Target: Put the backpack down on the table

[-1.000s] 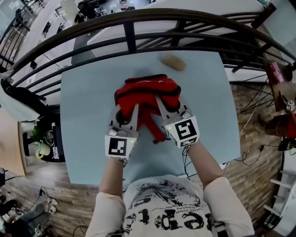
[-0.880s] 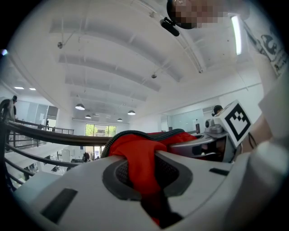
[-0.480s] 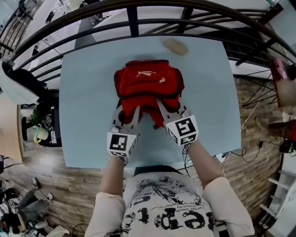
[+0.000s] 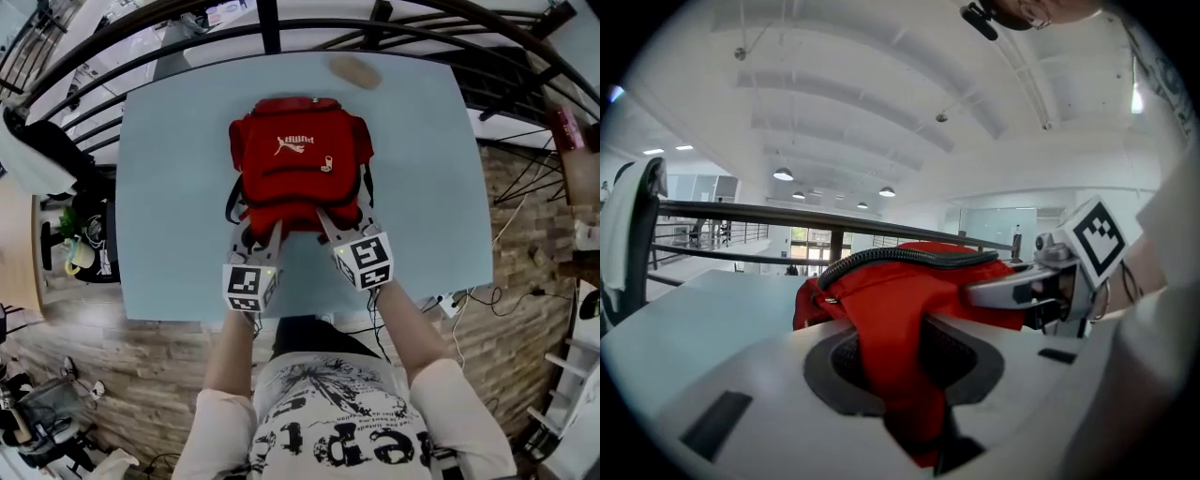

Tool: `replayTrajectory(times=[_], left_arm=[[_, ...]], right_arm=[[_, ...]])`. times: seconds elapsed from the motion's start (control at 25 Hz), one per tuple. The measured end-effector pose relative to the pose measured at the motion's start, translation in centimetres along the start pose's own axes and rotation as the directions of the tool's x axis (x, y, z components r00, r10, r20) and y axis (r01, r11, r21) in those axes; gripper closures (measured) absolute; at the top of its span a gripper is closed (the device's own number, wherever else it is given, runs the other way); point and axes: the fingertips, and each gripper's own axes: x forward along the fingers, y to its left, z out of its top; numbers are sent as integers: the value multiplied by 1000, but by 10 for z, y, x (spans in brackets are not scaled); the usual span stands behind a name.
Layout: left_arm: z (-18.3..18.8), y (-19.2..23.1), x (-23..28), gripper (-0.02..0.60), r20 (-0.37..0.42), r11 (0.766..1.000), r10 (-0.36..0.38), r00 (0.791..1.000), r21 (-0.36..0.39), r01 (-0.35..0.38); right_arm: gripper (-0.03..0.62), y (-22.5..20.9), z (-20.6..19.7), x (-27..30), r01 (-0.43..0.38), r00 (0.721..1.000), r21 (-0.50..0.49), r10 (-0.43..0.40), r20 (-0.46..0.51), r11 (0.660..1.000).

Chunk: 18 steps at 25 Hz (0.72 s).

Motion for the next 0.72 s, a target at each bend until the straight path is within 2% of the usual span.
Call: replayTrajectory(times=[0.28,0.4,0.52,0.6,0.72], left_arm=[[-43,-4,-13,492,-60,998,11,998,-55,-14],[-54,-3,-15,431,-72,996,44,996,-68,-49],[-57,0,-22,354,-66,993,86,994,-69,-91],[-55,1,-30,341,-54,992,104,993,-69,-108],[-49,-1,-43,336,-33,989,122,992,-76,-124]], right_arm=[[440,11,-41,-4,15,999,20,-14,-35,1000],[416,11,-54,-7,24,999,16,-24,-37,1000],[357,10,-59,-15,53,998,12,-53,-34,999],[322,11,-60,-24,70,997,11,-70,-27,997],[315,12,-57,-39,87,996,16,-87,-7,996]])
